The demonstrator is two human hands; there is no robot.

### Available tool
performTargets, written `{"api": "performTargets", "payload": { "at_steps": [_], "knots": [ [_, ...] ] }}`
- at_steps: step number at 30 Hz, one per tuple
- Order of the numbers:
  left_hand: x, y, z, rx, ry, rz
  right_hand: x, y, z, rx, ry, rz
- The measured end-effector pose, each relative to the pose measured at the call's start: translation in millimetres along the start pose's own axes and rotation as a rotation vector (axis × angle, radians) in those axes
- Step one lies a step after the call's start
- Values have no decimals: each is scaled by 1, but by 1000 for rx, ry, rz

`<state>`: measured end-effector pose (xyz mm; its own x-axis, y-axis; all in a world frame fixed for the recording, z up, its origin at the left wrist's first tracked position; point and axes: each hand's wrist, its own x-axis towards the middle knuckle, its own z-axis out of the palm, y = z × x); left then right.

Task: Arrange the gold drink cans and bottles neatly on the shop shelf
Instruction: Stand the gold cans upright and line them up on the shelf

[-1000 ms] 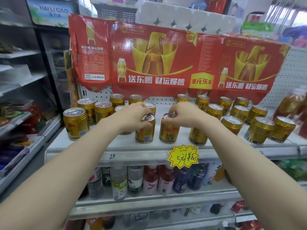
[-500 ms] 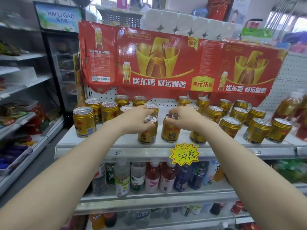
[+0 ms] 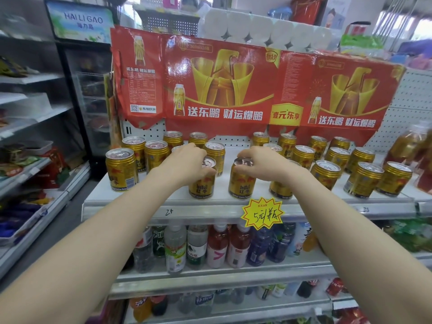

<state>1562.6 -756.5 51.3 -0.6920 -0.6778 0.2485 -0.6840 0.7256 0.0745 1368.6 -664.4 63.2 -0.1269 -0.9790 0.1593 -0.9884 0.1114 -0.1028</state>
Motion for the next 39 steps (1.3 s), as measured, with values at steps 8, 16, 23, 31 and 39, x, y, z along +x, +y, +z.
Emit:
{"api": "performTargets", "payload": {
  "at_steps": [8, 16, 23, 31, 39],
  "knots": [
    [7, -16, 0, -103, 143, -8, 14, 0, -12, 102, 28, 35],
    [27, -43, -15, -35, -90, -57, 75, -13, -12, 105, -36, -110],
    [41, -60, -5, -83, -187, -83, 109, -12, 2, 47, -151, -163],
    [67, -56, 0, -105, -191, -39, 110, 12, 0, -38, -142, -32],
    [93, -33, 6, -93, -152, -9, 105, 44, 6, -34, -28, 114]
  ]
}}
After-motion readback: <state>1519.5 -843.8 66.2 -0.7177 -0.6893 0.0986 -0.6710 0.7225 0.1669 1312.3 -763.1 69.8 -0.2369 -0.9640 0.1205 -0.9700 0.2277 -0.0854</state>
